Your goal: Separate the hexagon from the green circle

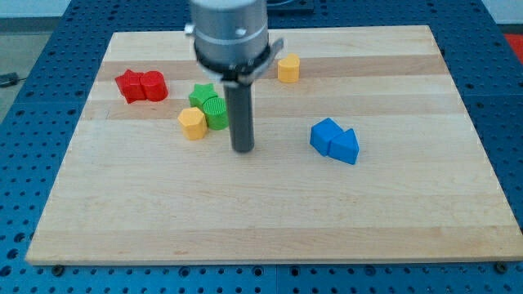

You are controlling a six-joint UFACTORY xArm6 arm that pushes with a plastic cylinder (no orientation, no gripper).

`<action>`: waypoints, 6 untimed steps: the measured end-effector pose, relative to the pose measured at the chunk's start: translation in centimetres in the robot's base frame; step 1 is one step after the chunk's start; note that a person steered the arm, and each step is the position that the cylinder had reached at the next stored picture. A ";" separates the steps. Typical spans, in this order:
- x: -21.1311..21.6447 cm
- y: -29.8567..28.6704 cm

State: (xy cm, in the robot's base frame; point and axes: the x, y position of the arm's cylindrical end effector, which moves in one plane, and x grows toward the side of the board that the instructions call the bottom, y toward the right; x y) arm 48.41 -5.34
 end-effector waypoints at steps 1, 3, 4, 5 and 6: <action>1.0 -6.7; -6.8 -13.9; -6.6 -8.5; -5.8 -4.2; -3.3 -1.1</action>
